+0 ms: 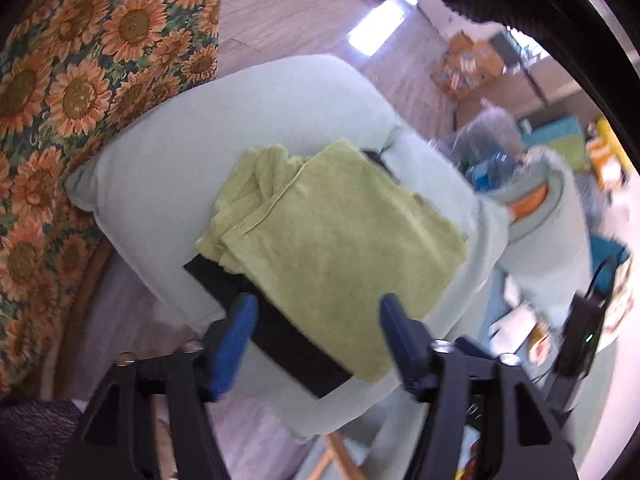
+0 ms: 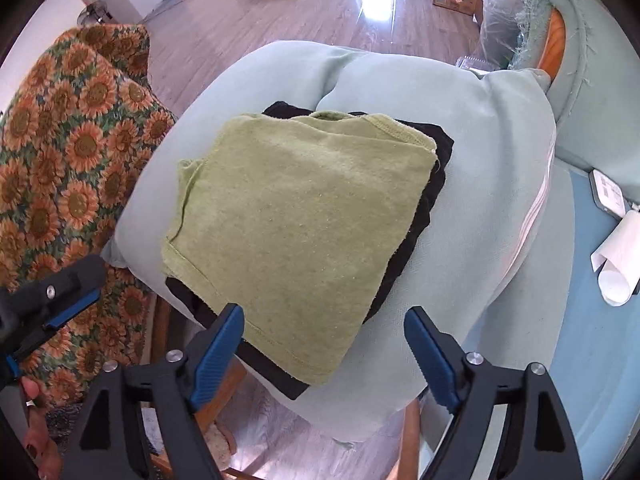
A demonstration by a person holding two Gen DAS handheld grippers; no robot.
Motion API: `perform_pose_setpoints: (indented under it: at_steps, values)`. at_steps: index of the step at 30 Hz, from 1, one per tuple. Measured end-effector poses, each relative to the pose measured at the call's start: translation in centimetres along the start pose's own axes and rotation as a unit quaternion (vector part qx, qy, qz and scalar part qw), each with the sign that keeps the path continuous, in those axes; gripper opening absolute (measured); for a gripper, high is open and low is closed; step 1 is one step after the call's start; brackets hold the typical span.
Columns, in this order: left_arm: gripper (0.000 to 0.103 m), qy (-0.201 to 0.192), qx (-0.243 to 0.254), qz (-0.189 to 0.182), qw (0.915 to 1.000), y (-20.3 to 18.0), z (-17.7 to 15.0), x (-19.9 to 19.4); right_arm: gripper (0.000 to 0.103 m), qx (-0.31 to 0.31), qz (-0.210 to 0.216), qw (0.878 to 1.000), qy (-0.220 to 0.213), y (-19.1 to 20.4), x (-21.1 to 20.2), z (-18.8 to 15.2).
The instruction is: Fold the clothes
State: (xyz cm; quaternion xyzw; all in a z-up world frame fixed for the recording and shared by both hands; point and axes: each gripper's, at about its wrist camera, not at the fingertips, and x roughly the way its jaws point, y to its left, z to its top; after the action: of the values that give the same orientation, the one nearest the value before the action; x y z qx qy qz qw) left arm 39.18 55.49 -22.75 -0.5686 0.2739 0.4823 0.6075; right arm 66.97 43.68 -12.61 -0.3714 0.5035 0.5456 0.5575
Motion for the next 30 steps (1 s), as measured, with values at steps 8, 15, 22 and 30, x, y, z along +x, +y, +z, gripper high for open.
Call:
perform_pose_setpoints:
  at_steps: [8, 15, 22, 30]
  values:
    - [0.084, 0.003, 0.01, 0.029, 0.9995, 0.1, -0.8, 0.9, 0.103, -0.017, -0.012, 0.999, -0.035, 1.3, 0.0, -0.3]
    - [0.087, -0.003, 0.038, 0.073, 0.9966, -0.5, -0.7, 1.2, 0.103, -0.037, -0.031, 0.998, -0.036, 1.5, -0.2, -0.2]
    - [0.087, 0.015, 0.031, 0.063, 0.9975, -0.3, -0.8, 1.6, 0.103, -0.038, -0.047, 0.997, -0.043, 1.0, -0.5, -0.2]
    - [0.087, 0.023, 0.033, 0.049, 0.998, -0.3, -1.1, 2.1, 0.103, -0.026, -0.049, 0.997, -0.046, 0.2, -0.4, -0.4]
